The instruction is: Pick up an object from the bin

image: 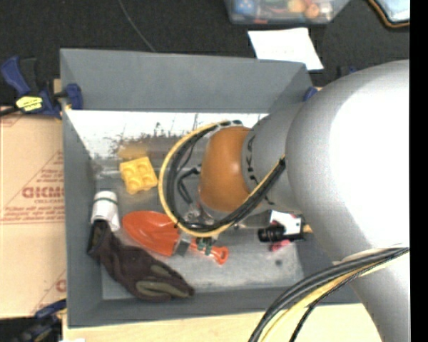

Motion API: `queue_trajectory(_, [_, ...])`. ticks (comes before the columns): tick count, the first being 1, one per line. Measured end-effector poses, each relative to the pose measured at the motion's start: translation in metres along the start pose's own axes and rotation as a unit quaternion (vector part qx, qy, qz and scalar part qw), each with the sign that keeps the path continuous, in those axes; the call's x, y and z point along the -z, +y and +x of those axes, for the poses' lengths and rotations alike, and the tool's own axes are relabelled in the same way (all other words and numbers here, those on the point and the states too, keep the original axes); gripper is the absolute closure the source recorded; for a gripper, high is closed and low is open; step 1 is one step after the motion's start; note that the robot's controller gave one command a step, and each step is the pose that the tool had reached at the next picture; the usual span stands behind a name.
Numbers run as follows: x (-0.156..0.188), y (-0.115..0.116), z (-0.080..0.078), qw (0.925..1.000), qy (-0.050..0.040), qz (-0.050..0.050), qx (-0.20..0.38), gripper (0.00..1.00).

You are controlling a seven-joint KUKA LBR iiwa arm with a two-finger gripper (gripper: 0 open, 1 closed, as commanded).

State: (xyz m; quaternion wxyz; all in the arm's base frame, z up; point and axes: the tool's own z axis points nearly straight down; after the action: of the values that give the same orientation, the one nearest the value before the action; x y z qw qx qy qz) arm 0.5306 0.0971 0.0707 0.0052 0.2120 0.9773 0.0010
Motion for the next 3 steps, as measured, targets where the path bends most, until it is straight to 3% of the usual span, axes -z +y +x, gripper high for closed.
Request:
queue_trajectory(2, [0.002,0.000,0.000,1.0000,-0.0007,0.000,0.002,1.00])
queue_trajectory(3, [0.031,-0.002,0.002,1.0000,0.0045,0.003,0.003,1.00])
